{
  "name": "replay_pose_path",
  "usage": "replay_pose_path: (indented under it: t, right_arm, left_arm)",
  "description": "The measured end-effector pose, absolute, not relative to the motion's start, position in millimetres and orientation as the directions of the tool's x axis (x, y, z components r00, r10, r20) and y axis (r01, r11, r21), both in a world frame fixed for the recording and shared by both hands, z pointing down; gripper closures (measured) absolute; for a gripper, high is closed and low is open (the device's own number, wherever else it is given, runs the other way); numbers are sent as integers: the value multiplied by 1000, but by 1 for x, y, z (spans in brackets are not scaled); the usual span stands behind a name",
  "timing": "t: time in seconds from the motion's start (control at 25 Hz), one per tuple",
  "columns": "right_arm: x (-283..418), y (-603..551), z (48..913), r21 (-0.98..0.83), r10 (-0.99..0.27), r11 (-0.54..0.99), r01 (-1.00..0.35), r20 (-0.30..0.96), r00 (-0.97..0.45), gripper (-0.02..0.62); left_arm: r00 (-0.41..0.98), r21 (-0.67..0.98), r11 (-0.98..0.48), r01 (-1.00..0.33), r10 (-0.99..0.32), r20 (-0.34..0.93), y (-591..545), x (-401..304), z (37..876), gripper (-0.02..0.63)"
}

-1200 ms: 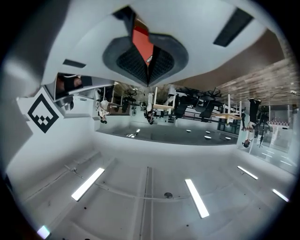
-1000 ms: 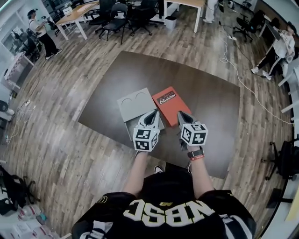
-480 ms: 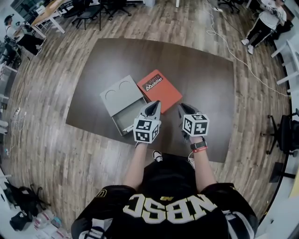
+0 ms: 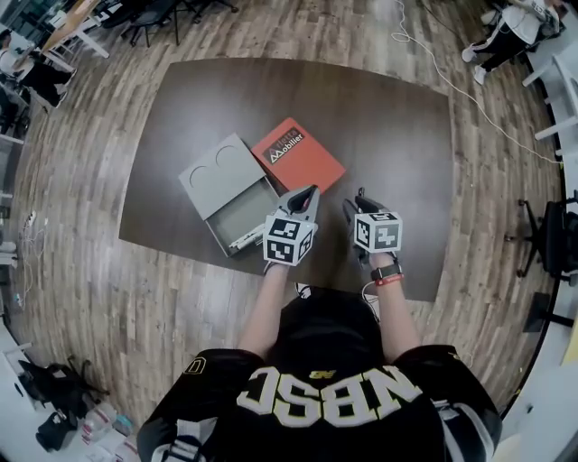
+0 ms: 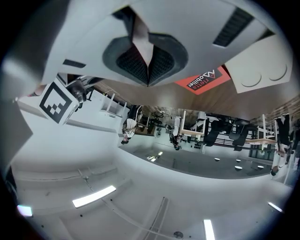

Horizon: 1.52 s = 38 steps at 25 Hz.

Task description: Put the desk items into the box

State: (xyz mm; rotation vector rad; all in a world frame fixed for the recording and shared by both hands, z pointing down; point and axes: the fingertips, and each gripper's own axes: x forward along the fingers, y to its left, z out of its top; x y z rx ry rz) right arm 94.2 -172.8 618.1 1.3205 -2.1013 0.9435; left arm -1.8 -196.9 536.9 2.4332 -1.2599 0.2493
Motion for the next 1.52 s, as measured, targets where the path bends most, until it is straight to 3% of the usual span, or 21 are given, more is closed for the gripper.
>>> replay_pose_path:
  t: [0.32, 0.72, 1.24, 1.52]
  right_arm:
    - [120, -165, 676, -277, -515, 219, -936, 782, -352, 412]
    - [141, -169, 711, -230, -497, 156, -961, 822, -277, 408]
    - [147, -170, 737, -153, -500, 203, -967, 833, -236, 520]
    - [149, -169, 737, -160, -505, 210, -965, 827, -247, 540]
  left_arm:
    - [595, 269, -531, -804, -716, 366, -199, 13, 554, 591]
    - [595, 270, -531, -803, -690, 412, -198, 23, 577, 591]
    - [578, 288, -501, -816, -706, 410, -200, 22, 579, 591]
    - [564, 300, -478, -826, -721, 402, -196, 15, 575, 591]
